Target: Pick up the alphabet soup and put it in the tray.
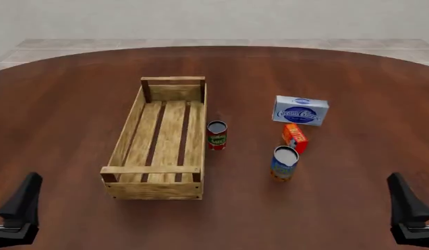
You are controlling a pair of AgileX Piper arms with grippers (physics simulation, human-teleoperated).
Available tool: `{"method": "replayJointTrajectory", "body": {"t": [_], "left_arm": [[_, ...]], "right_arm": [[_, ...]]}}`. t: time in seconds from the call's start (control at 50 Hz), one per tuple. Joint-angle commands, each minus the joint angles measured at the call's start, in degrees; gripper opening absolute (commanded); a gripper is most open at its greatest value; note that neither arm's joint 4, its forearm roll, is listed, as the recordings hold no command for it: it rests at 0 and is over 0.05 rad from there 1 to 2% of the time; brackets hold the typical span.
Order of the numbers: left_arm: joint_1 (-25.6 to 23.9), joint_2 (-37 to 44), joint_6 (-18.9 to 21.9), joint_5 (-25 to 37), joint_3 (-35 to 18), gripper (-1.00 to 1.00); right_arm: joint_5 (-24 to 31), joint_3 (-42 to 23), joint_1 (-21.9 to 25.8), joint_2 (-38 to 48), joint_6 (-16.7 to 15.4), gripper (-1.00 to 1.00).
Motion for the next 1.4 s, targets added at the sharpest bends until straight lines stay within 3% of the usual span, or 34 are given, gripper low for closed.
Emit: {"method": "replayJointTrajectory", "body": {"t": [0.02, 0.52, 0.54, 0.6, 0.64, 0.68, 0.74, 0.76, 0.92, 1.1, 1.28, 1.4], "left_arm": [[0.2, 0.7, 0.0, -0.6, -0.1, 1.0], [1.4, 0.0, 0.2, 0.1, -0.3, 1.0], [1.4, 0.0, 0.2, 0.1, -0.3, 1.0], [1.3, -0.1, 0.6, 0.0, -0.3, 1.0], [1.4, 0.0, 0.2, 0.1, -0.3, 1.0], [1.3, 0.0, 0.4, 0.3, -0.6, 1.0], [1.3, -0.1, 0.5, 0.2, -0.4, 1.0], [1.3, 0.0, 0.3, 0.4, -0.6, 1.0], [1.3, -0.1, 0.5, 0.6, -0.8, 1.0], [1.3, -0.2, 0.6, 0.9, -1.0, 1.0], [1.3, -0.2, 0.5, 1.2, -1.2, 1.0], [1.3, -0.2, 0.4, 1.0, -1.0, 1.0]], "right_arm": [[-0.3, -0.1, 0.0, 0.3, 0.3, 1.0], [-0.3, -0.1, 1.2, 0.2, -0.2, 1.0], [-0.2, -0.3, 0.3, 0.6, 4.1, 1.0], [0.7, -3.2, 0.8, 4.3, 5.6, 1.0], [1.9, -5.7, 1.7, 5.4, 3.3, 1.0], [2.0, -8.0, 2.5, 9.3, 4.9, 1.0], [2.9, -10.2, 2.5, 11.1, 4.4, 1.0], [3.4, -12.4, 2.8, 16.0, 5.4, 1.0], [8.3, -20.0, 6.9, 23.2, 4.1, 1.0], [15.5, -29.7, 9.4, 30.6, 0.6, 1.0], [26.0, -42.2, 11.3, 37.2, -0.3, 1.0], [31.2, -47.3, 13.0, 41.8, -3.9, 1.0]]}}
